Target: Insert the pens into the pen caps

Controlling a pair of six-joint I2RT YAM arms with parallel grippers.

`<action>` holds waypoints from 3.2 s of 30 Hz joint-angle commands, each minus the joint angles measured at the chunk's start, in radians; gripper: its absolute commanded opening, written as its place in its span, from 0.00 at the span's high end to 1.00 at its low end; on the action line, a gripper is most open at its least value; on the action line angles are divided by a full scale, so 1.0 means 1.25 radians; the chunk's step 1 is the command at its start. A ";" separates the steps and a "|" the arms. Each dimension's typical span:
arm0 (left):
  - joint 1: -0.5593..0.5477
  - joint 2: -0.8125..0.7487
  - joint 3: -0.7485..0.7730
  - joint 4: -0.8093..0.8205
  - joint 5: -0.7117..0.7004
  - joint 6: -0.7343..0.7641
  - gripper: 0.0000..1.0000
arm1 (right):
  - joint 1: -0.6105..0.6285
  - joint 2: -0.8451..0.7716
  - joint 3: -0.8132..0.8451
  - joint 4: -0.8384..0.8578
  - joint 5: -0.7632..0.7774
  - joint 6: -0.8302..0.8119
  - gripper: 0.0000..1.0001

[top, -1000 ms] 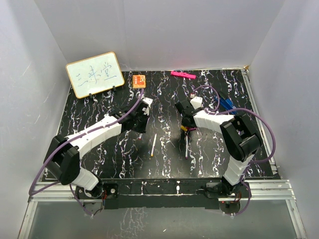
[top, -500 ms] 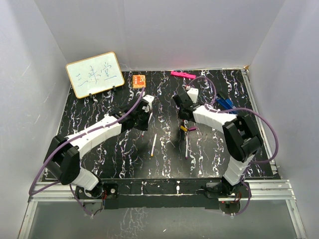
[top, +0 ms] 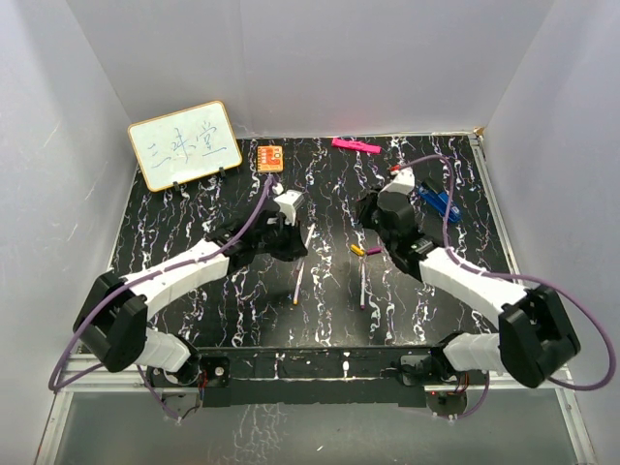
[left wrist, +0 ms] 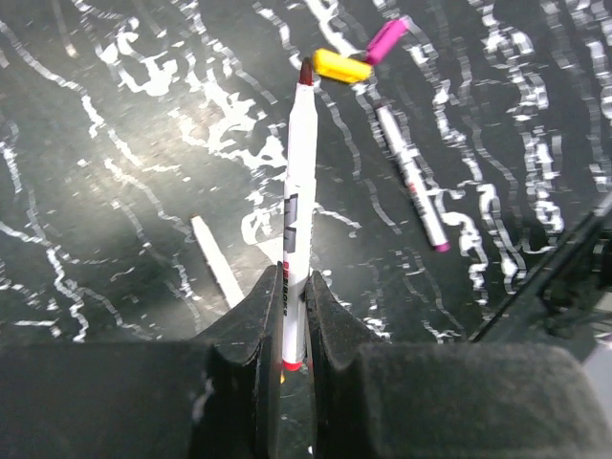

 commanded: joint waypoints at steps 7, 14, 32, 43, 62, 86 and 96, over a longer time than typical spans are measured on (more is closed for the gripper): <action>0.002 -0.045 -0.035 0.240 0.223 -0.108 1.00 | 0.004 -0.106 -0.095 0.348 -0.150 -0.007 1.00; -0.008 -0.042 -0.023 0.243 0.224 -0.118 1.00 | 0.004 -0.109 -0.111 0.415 -0.195 0.049 1.00; -0.011 -0.003 -0.003 0.244 0.207 -0.122 1.00 | 0.005 -0.087 -0.176 0.512 -0.251 0.146 1.00; -0.011 0.010 0.010 0.247 0.223 -0.120 1.00 | 0.006 -0.054 -0.175 0.531 -0.252 0.145 1.00; -0.011 0.003 0.002 0.264 0.206 -0.122 1.00 | 0.006 -0.051 -0.183 0.529 -0.253 0.150 1.00; -0.011 0.000 -0.005 0.368 0.126 -0.207 1.00 | 0.019 -0.034 -0.197 0.527 -0.301 0.144 1.00; 0.019 0.014 0.019 0.401 0.098 -0.239 1.00 | 0.061 -0.013 -0.164 0.391 -0.297 0.065 1.00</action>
